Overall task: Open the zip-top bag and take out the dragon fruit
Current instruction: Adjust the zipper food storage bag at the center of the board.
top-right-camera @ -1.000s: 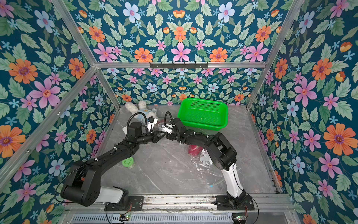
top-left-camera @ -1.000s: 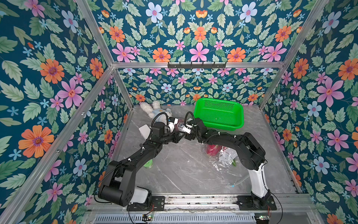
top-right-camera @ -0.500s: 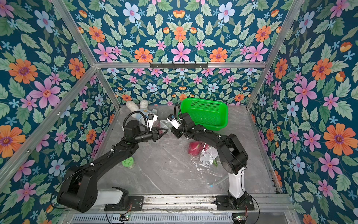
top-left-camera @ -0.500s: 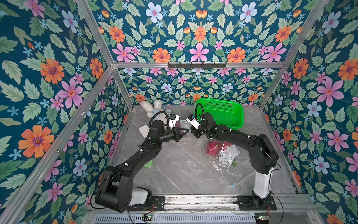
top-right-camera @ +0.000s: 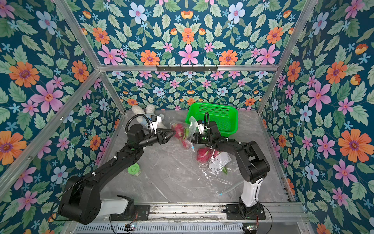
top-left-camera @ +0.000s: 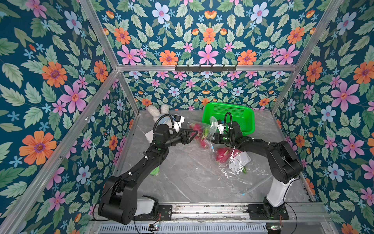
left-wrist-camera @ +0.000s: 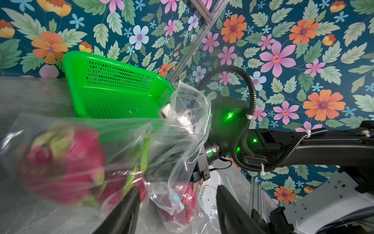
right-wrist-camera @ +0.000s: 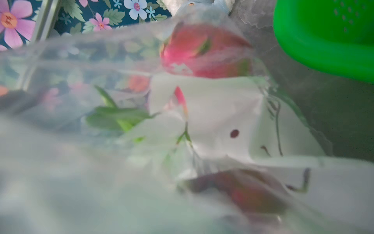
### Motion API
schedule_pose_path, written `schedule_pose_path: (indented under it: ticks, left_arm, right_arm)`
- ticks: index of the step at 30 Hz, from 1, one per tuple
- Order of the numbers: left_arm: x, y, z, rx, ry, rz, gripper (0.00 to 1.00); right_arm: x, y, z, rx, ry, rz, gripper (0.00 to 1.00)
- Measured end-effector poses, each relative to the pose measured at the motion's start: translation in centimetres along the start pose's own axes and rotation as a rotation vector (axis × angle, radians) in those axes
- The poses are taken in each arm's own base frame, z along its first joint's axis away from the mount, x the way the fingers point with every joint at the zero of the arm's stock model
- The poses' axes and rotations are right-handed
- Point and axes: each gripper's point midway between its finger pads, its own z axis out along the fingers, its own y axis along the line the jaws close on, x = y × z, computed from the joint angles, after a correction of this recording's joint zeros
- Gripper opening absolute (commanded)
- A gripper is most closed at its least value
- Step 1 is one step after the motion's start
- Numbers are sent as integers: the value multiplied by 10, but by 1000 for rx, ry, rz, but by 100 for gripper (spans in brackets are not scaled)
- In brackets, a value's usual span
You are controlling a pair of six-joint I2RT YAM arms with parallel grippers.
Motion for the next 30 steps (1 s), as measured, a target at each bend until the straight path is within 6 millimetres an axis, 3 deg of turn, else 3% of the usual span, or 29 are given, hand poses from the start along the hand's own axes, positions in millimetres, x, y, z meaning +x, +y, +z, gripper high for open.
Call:
schedule_pose_path:
  ticks: [8, 11, 15, 20, 30]
  left_arm:
    - [55, 54, 10, -127, 79, -137, 55]
    - [57, 69, 26, -140, 66, -158, 52]
    - [50, 88, 49, -138, 25, -175, 47]
    - [50, 94, 71, -105, 13, -196, 38]
    - [90, 98, 92, -87, 97, -244, 32]
  right_arm:
    - [5, -3, -10, 39, 6, 56, 23]
    - [7, -7, -15, 79, 4, 46, 29]
    - [5, -9, -20, 119, 0, 10, 48]
    - [-5, -12, -21, 167, -10, -41, 59]
    - [-25, -25, -9, 221, -23, -72, 69]
